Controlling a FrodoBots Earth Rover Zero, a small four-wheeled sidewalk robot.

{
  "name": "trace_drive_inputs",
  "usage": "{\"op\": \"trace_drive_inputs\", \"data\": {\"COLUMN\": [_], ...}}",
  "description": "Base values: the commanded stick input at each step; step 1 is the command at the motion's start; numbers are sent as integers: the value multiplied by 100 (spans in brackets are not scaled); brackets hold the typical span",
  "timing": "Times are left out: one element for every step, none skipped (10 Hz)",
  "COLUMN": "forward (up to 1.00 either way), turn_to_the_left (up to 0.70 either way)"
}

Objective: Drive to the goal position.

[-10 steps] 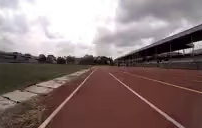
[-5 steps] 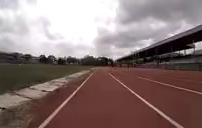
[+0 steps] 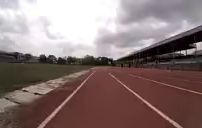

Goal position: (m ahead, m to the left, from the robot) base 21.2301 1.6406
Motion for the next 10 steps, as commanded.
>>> {"op": "trace_drive_inputs", "data": {"forward": [70,70,70,70,70,70,70,70,70,70], "turn_to_the_left": [0,0,0,0,0,0,0,0,0,0]}}
